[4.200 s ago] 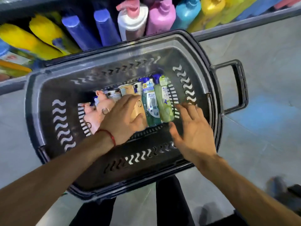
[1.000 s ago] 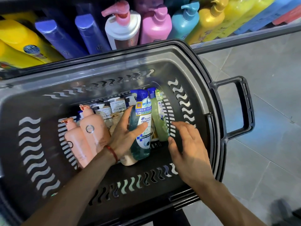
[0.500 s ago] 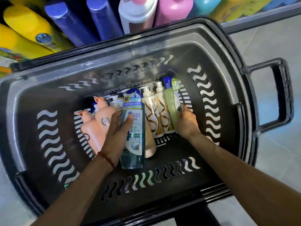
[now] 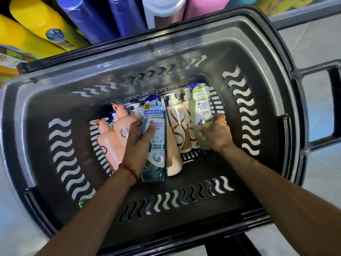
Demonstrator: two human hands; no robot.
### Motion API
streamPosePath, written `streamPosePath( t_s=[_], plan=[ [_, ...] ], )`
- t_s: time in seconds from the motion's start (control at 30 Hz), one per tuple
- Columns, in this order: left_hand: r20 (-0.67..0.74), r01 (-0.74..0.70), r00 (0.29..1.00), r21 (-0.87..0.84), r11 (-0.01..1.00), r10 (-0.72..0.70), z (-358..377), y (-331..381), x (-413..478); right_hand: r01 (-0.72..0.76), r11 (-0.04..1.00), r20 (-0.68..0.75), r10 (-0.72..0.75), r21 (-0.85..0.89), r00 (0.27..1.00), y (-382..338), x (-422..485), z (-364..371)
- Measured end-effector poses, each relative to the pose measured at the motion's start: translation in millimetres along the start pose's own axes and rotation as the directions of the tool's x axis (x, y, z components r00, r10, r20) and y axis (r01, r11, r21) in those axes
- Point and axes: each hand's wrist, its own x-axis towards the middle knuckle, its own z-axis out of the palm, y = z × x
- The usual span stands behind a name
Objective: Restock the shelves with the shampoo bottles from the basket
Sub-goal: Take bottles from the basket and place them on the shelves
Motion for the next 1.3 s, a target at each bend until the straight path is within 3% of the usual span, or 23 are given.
streamPosePath(
  t_s=[0.1, 0.17, 0.37, 0.47, 0.9, 1.07, 1.2, 1.3],
  plan=[
    [-0.011, 0.009, 1.0, -0.013, 1.0, -0.009, 0.1, 1.4, -1.8, 0.049, 0.989, 0.104, -0.035, -0.138, 0.994, 5.9, -3.0, 8.0],
    [-0.03, 0.015, 0.999, -0.022, 1.0, -0.015, -1.8, 1.7, -5.2, 0.055, 0.989, 0.158, -0.033, -0.14, 0.987, 10.5, -10.6, 14.3],
    [-0.078, 0.021, 0.997, -0.063, 0.998, -0.026, -15.4, 16.5, -32.6, 0.104, 0.994, 0.246, -0.108, 0.029, 0.963, -3.7, -50.5, 0.1],
    [-0.075, -0.014, 0.997, -0.047, 0.999, 0.01, -26.3, 34.4, -60.0, 0.1, 0.968, 0.284, -0.165, 0.23, 0.945, -25.5, -93.7, -19.9],
    [0.073, -0.18, 0.982, 0.076, 0.981, 0.174, -74.7, 184.9, -285.0, 0.12, 0.817, 0.226, -0.293, 0.564, 0.929, -130.1, -380.1, -109.5],
    [0.084, -0.204, 0.974, -0.063, 0.977, 0.208, -97.5, 230.4, -382.4, 0.287, 0.789, 0.133, -0.419, 0.544, 0.898, -150.5, -482.9, -136.6],
    [0.093, -0.164, 0.98, -0.107, 0.981, 0.174, -116.2, 244.9, -450.1, 0.441, 0.756, 0.071, -0.535, 0.484, 0.842, -155.8, -548.1, -156.1],
    [0.051, -0.214, 0.974, -0.139, 0.967, 0.222, -127.4, 246.9, -498.6, 0.53, 0.714, 0.03, -0.609, 0.458, 0.793, -155.5, -589.6, -165.6]
  ],
)
